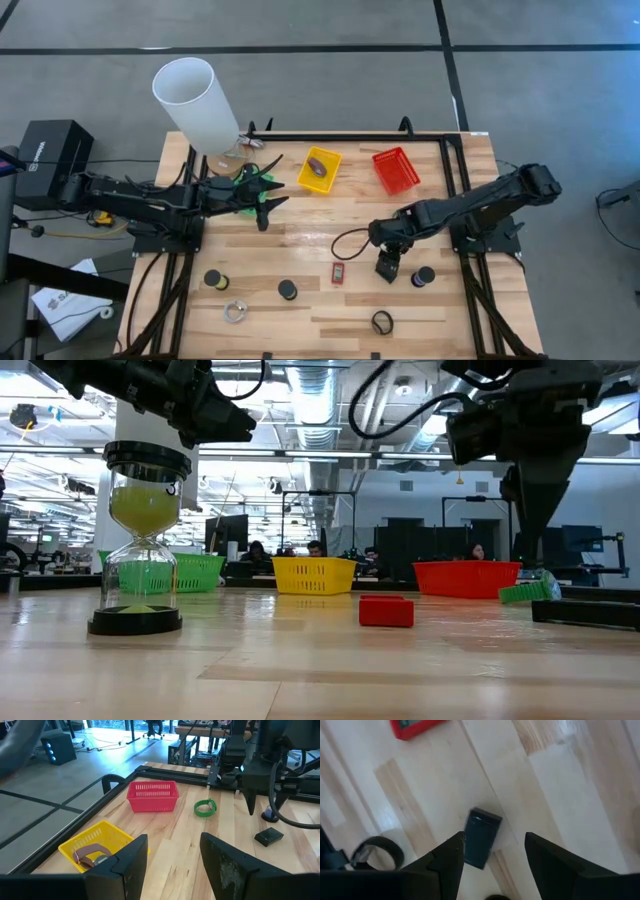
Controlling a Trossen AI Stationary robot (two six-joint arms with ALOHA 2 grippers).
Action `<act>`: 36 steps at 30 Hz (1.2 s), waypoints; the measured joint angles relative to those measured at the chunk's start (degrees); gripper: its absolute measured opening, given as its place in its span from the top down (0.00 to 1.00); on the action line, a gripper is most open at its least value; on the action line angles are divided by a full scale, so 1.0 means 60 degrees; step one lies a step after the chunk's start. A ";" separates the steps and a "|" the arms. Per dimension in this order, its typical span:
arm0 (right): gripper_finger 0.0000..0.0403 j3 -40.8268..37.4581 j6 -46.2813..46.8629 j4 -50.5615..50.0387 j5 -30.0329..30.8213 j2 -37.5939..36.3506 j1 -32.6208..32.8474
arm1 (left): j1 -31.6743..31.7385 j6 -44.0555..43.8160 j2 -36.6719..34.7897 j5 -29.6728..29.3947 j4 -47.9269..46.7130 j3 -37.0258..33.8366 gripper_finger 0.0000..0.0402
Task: Pick & Place Office items
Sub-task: Put the blue hourglass into the red bin
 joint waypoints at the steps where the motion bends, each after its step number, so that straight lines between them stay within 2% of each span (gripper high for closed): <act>1: 0.51 0.0000 -0.0004 0.0023 -0.0003 -0.0014 -0.0009 | 0.0000 0.0000 0.0000 0.0000 0.0000 0.0000 0.56; 12: 0.51 0.0000 -0.1715 0.0674 0.0043 -0.0190 -0.0115 | 0.0000 0.0000 0.0000 0.0002 0.0000 0.0000 0.56; 22: 0.51 0.0000 -0.1983 0.0913 0.0070 -0.0190 -0.0122 | 0.0000 0.0000 0.0000 0.0000 0.0000 0.0000 0.56; 24: 0.51 0.0081 -0.2004 0.0449 -0.0147 -0.0194 -0.0155 | 0.0000 0.0000 0.0003 0.0000 0.0000 0.0000 0.56; 28: 0.52 0.0748 -0.1775 -0.1690 -0.0790 -0.0208 -0.0291 | 0.0000 0.0000 0.0000 0.0000 0.0000 0.0000 0.56; 32: 0.52 0.1221 -0.1970 -0.2980 -0.0484 -0.0280 -0.0226 | 0.0000 0.0000 0.0003 0.0000 0.0000 0.0000 0.56; 36: 0.52 0.1242 -0.2996 -0.3091 -0.0022 -0.0756 0.0301 | -0.0001 0.0000 0.0000 0.0001 0.0000 0.0000 0.56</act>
